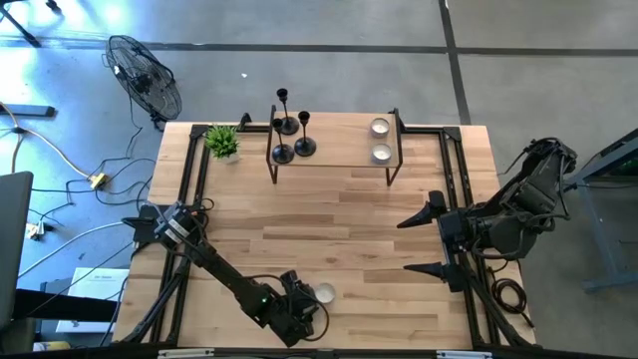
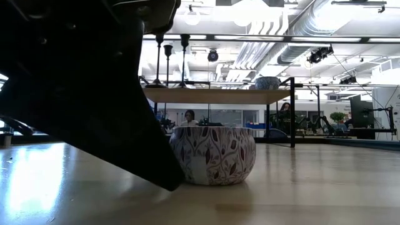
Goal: Pick & Place candle stick holders
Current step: Put the red patterned scented candle on the shelf
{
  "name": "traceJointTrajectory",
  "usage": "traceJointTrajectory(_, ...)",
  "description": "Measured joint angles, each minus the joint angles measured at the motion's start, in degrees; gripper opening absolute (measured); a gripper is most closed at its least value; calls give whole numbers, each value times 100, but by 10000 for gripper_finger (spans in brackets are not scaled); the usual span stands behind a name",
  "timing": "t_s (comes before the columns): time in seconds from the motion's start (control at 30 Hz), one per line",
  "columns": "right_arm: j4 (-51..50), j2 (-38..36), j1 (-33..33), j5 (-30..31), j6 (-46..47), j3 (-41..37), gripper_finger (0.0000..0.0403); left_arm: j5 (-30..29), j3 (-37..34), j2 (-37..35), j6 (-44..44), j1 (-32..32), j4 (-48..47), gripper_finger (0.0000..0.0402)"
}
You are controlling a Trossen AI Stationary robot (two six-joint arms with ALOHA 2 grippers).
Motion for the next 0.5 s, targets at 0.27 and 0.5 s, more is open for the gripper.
traceJointTrajectory(0.27, 0, 0, 0, 0, -90, 0, 397, -79, 0, 0, 47, 0, -9, 238)
traceJointTrajectory(0.5, -1, 0, 0, 2, -90, -1, 398, -257, 0, 0, 50, 10, -7, 238)
